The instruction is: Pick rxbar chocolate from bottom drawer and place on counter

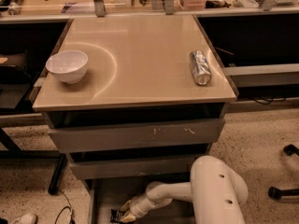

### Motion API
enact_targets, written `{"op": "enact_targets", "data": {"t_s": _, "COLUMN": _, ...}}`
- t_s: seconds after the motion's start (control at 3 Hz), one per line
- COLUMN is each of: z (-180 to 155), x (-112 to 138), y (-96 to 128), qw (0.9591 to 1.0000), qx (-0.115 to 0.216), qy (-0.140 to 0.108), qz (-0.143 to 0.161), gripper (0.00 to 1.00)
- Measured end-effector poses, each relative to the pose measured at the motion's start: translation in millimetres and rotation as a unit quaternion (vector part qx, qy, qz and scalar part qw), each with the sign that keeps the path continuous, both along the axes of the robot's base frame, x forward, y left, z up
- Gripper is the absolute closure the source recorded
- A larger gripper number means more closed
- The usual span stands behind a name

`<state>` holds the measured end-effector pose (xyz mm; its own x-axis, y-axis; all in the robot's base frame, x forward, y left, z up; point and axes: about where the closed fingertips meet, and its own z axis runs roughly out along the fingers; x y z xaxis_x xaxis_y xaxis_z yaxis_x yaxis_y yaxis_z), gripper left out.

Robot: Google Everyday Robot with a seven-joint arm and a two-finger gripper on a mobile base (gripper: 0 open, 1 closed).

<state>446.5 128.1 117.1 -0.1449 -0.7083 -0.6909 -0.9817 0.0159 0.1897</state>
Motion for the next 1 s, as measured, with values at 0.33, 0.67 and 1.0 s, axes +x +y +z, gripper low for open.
{"op": "enact_targets", "data": {"t_s": 0.33, "z": 0.0, "x": 0.0, "y": 0.0, "qw": 1.0, "qx": 0.0, "qy": 0.0, "qz": 0.0, "gripper": 0.88}}
{"op": "enact_targets", "data": {"t_s": 0.67, "z": 0.0, "x": 0.0, "y": 0.0, "qw": 1.0, "qx": 0.0, "qy": 0.0, "qz": 0.0, "gripper": 1.0}}
{"op": "enact_targets", "data": {"t_s": 1.0, "z": 0.0, "x": -0.1, "y": 0.0, "qw": 1.0, "qx": 0.0, "qy": 0.0, "qz": 0.0, "gripper": 1.0}}
